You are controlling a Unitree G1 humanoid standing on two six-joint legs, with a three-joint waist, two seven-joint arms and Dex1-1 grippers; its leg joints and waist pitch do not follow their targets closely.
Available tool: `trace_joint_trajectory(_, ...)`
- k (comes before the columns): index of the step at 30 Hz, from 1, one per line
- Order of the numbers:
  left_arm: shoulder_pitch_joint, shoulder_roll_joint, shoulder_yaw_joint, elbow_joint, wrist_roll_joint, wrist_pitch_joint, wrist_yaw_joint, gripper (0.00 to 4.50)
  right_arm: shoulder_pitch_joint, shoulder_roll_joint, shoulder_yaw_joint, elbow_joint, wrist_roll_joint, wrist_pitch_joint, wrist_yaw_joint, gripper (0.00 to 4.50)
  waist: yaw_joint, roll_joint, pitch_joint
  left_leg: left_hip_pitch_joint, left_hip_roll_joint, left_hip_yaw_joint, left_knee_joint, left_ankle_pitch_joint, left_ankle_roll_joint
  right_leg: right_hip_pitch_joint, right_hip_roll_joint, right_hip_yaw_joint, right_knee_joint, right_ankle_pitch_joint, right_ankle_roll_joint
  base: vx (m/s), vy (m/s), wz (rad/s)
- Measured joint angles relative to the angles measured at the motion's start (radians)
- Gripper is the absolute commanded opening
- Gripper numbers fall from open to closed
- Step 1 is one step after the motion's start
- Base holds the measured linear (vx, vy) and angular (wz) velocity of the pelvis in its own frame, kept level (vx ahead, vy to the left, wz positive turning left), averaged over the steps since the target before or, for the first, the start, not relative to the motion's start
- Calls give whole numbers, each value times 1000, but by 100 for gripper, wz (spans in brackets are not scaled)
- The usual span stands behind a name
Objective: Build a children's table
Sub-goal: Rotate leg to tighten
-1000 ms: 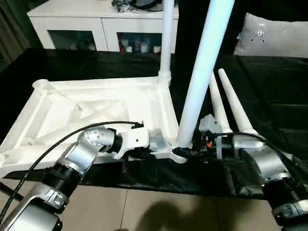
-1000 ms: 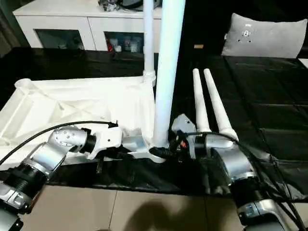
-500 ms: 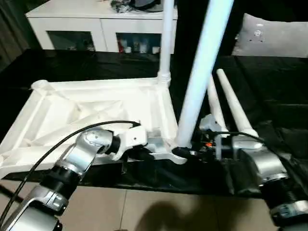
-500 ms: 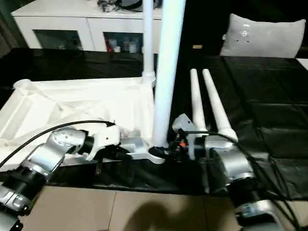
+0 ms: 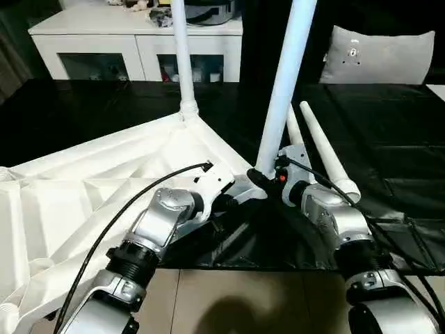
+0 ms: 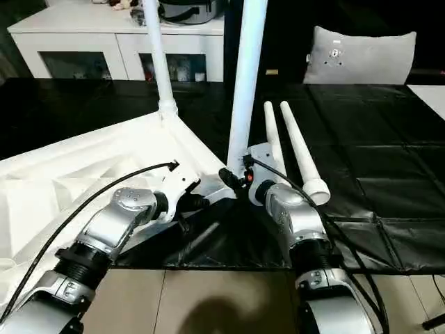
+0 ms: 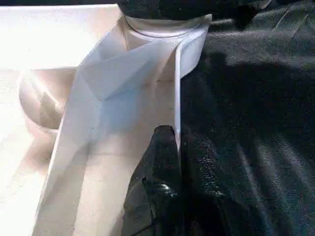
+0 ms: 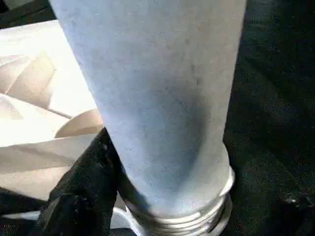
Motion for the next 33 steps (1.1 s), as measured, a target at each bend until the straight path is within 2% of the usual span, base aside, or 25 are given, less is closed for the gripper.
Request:
trace_joint_trajectory(2,0,0,-8,-9,2,-2,0,0,13,7,-7,5,0,-12,-13,354,2,0,0,-3,0,0,0,0,0,-1,0,0,-2,0,0,0,0,0)
trace_joint_trajectory(3,0,1,-10,-12,2,-4,0,0,19,7,-9,4,0,-21,-15,383,3,0,0,-4,0,0,0,0,0,-2,0,0,-2,0,0,0,0,0)
trace_joint_trajectory(6,-2,9,-22,-12,5,-19,3,0,32,8,-8,-12,1,-34,-6,396,7,1,0,-4,0,0,-1,0,0,-2,0,0,-2,1,0,0,0,0)
trace_joint_trajectory(8,-3,22,-34,-6,13,-46,-4,0,53,-3,-8,-39,2,-38,13,433,10,3,-1,-4,0,0,-2,0,0,-2,0,0,-2,2,0,0,0,0)
trace_joint_trajectory(11,-4,40,-43,-1,13,-77,-24,0,79,-23,-6,-76,6,-39,52,443,12,3,-1,-3,0,0,-7,0,0,-3,0,0,-1,2,0,0,0,0)
trace_joint_trajectory(16,-2,80,-48,5,8,-132,-64,0,117,-87,26,-137,8,-31,141,447,12,4,-1,-5,1,0,-9,2,-3,-6,1,-1,-1,2,-1,0,0,0)
trace_joint_trajectory(20,2,150,-62,9,2,-202,-143,0,151,-186,51,-209,9,-25,286,447,9,5,0,-7,1,0,-9,2,-1,-7,1,-1,-1,1,-1,0,0,0)
trace_joint_trajectory(29,19,249,-88,2,-4,-354,-299,0,151,-317,98,-276,47,-67,564,447,14,5,1,-10,2,0,-8,3,6,-9,2,-2,-1,-2,-4,0,0,0)
trace_joint_trajectory(33,20,293,-105,-1,-21,-400,-374,0,151,-334,129,-274,51,-95,658,447,17,3,1,-11,3,0,-6,3,6,-9,2,-2,0,-2,-4,0,0,0)
